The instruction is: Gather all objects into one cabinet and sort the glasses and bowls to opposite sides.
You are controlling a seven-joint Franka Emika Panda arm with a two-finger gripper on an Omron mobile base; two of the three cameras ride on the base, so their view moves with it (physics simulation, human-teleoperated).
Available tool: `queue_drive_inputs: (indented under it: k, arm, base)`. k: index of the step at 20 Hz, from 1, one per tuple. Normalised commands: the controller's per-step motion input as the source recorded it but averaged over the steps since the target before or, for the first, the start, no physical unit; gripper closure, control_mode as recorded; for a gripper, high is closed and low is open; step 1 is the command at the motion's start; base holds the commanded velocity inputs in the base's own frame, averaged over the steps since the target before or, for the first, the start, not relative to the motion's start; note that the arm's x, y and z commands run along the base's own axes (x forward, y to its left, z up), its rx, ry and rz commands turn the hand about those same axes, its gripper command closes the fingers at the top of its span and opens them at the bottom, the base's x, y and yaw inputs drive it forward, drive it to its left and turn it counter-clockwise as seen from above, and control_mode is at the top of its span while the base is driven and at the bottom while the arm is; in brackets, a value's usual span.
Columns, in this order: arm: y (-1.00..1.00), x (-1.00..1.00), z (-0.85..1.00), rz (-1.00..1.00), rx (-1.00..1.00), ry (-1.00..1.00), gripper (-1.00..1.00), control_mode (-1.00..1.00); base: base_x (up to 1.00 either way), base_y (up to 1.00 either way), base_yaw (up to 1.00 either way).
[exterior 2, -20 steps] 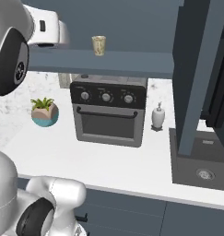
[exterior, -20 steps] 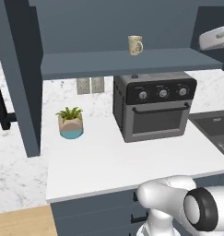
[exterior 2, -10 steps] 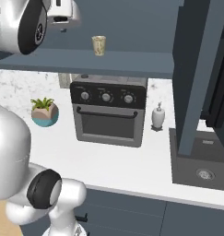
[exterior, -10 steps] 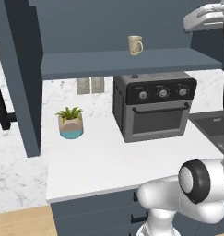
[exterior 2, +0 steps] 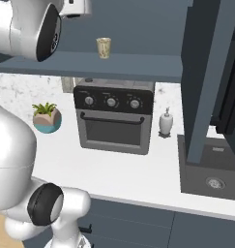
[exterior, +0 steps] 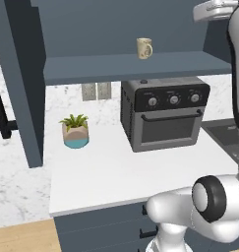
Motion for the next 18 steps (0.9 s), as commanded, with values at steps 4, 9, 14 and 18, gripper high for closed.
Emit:
queue_drive_inputs:
  k: [4, 9, 14, 18]
  arm:
    - [0.00, 0.07, -0.19, -0.06, -0.02, -0.27, -1.00, -1.00]
    - [-0.02, 0.22, -0.12, 0.00, -0.05, 0.05, -1.00, -1.00]
    - [-0.15, 0.66, -0.24, 0.00, -0.10, 0.15, -1.00, -1.00]
    - [-0.34, 0.52, -0.05, 0.00, -0.06, 0.13, -1.00, -1.00]
  base:
    - [0.00, 0.00, 0.00]
    - [0.00, 0.00, 0.00]
    - [0.00, 0.00, 0.00]
    - [0.00, 0.00, 0.00]
